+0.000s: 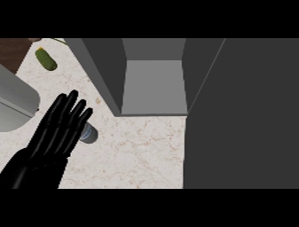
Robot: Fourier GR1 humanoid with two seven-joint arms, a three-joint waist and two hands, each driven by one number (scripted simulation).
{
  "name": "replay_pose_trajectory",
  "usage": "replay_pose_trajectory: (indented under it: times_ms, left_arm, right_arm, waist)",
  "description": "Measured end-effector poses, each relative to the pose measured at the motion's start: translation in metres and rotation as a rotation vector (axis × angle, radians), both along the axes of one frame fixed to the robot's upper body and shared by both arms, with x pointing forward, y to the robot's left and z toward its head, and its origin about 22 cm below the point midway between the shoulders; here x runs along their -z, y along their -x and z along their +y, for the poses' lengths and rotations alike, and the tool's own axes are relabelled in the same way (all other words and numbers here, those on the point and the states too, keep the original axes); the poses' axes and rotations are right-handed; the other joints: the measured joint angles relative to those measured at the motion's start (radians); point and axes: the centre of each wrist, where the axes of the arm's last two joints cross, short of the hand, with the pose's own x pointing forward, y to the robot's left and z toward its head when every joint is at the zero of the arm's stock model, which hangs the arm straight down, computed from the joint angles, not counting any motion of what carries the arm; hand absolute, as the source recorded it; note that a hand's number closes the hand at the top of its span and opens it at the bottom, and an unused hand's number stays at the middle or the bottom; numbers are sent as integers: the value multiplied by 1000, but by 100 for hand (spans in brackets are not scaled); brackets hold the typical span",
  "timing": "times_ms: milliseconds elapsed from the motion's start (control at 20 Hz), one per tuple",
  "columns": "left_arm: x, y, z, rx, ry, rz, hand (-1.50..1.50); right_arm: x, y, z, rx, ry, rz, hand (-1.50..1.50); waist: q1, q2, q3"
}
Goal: Pick up the bottled water, place it into the cabinet and close the cabinet
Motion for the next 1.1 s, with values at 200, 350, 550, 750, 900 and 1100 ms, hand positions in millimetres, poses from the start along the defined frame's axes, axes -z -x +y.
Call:
replay_pose_trajectory:
  times_ms: [200, 350, 550, 750, 900, 1100]
  left_arm:
    - [-18, 16, -3, 4, 8, 12, -150]
    - [-27, 27, -5, 1, 11, 16, -150]
    - [-31, 34, -8, 0, 5, 35, -150]
    - [-34, 36, -11, 10, 6, 66, -150]
    - [-32, 38, -9, 2, -1, 94, -150]
    - [-30, 39, -7, -17, -2, 118, -150]
  right_arm:
    - [1, 6, -9, 11, 26, 25, -150]
    - [0, 8, -11, 15, 32, 36, -150]
    - [0, 10, -14, 16, 38, 47, -150]
    - [2, 15, -20, 23, 54, 56, -150]
    - [2, 17, -23, 26, 60, 59, -150]
    - [3, 18, -24, 28, 48, 66, -150]
  waist:
    - [1, 1, 0]
    - [1, 1, 0]
    - [0, 0, 0]
    - [-2, -1, 0]
    - [-1, -2, 0]
    - [-2, -3, 0]
